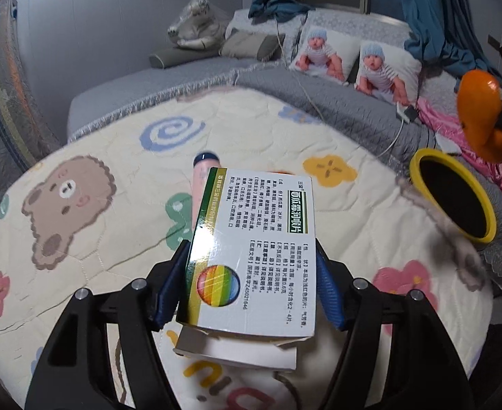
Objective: Collect trash
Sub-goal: 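Carry the medicine box and orange peel into the bin and open both grippers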
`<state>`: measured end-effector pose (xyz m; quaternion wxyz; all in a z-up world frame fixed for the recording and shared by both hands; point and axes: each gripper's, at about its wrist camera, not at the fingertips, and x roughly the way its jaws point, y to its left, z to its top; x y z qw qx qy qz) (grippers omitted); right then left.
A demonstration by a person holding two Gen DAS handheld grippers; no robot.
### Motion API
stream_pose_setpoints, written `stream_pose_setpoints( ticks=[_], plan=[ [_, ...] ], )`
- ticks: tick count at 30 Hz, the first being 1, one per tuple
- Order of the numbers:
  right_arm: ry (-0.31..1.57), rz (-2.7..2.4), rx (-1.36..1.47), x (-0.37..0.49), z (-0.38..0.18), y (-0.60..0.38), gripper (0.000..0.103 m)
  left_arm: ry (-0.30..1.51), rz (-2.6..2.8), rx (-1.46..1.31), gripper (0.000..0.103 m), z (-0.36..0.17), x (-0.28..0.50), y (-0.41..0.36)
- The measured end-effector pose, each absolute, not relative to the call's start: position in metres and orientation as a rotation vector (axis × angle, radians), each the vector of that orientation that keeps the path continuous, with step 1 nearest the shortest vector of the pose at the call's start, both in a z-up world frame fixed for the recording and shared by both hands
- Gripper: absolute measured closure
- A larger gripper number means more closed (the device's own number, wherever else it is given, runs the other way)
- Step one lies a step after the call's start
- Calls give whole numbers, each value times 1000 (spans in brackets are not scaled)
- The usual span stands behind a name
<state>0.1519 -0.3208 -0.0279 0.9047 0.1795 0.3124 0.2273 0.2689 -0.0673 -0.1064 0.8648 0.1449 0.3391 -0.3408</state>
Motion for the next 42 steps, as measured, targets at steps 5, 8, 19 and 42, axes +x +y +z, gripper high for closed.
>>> stream_pose_setpoints(
  ticks=[5,8,19,42],
  plan=[
    [578,486,397,128,-9,-326,71,649,-718,300,39,-82,234,-79],
    [537,478,409,115,4,-336,71,614,-739,305,39,-69,213,-93],
    [439,241,477,72,7,-414,71,529,-865,329,39,-39,161,-177],
    [581,-299,501,16,-115,-526,71,521,-1024,390,39,-56,122,-340]
  ],
)
